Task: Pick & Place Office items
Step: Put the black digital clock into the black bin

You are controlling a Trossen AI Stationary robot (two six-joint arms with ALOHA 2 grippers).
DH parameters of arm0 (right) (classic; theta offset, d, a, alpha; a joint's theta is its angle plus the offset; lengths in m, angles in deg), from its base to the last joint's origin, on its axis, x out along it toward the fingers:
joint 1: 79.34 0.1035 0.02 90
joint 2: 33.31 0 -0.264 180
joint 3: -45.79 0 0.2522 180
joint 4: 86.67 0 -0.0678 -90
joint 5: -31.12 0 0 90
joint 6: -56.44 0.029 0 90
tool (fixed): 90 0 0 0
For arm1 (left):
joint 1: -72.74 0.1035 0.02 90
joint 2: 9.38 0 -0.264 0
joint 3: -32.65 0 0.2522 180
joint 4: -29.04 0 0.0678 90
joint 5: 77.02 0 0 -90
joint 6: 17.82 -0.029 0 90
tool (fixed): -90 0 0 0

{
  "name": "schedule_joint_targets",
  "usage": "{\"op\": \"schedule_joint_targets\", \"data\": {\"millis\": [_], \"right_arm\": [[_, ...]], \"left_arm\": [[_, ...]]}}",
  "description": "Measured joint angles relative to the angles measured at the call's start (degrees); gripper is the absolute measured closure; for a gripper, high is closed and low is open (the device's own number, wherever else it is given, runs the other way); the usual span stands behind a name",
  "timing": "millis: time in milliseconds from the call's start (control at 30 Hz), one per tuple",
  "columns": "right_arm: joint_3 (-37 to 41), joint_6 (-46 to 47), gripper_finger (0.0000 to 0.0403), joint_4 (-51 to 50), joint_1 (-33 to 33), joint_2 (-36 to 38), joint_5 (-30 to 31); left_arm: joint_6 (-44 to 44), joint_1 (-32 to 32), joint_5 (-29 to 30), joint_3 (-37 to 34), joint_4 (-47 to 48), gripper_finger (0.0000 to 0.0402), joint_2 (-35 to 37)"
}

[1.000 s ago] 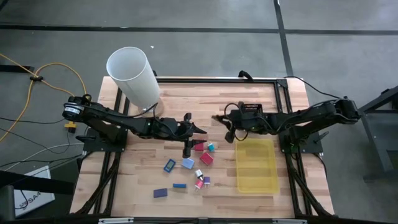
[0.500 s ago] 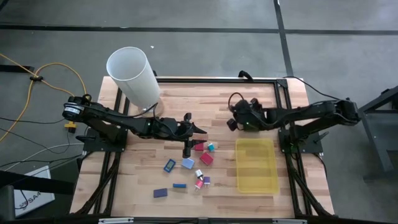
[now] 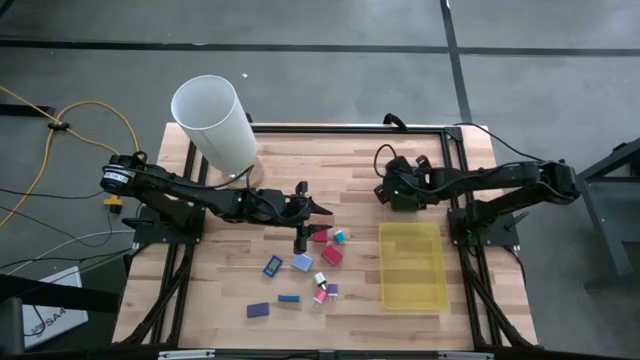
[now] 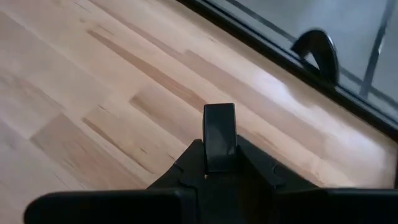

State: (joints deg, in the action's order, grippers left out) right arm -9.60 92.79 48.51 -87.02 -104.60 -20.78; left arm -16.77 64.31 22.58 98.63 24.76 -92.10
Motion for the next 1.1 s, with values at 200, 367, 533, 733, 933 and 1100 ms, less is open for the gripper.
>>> {"op": "schedule_joint_targets", "data": {"millis": [200,367,533,733,933,1100], "right_arm": [[0.00,8.80,0.0349,-10.99,0.07,0.25,0.36],[0.00,14.72,0.0349,-18.45,0.31,0.11,-0.08],[0.00,15.09,0.0349,-19.23,1.17,0.11,-0.75],[0.00,16.44,0.0349,-19.69,1.23,0.11,-1.01],[2.14,20.11,0.0349,-20.08,0.87,0.10,-1.56],[4.52,20.88,0.0349,-18.55,0.87,0.09,-1.62]], "left_arm": [[-0.04,-0.02,0.00,0.00,0.00,0.0240,0.00],[-0.17,-0.02,0.02,0.00,0.00,0.0240,0.00],[-0.15,-0.02,0.02,0.00,0.00,0.0240,0.00],[-0.13,-0.02,0.02,0.00,0.00,0.0240,0.00],[0.04,-0.01,-0.61,0.00,0.00,0.0240,0.00],[0.04,-0.02,-1.36,0.00,0.00,0.0240,0.00]]}}
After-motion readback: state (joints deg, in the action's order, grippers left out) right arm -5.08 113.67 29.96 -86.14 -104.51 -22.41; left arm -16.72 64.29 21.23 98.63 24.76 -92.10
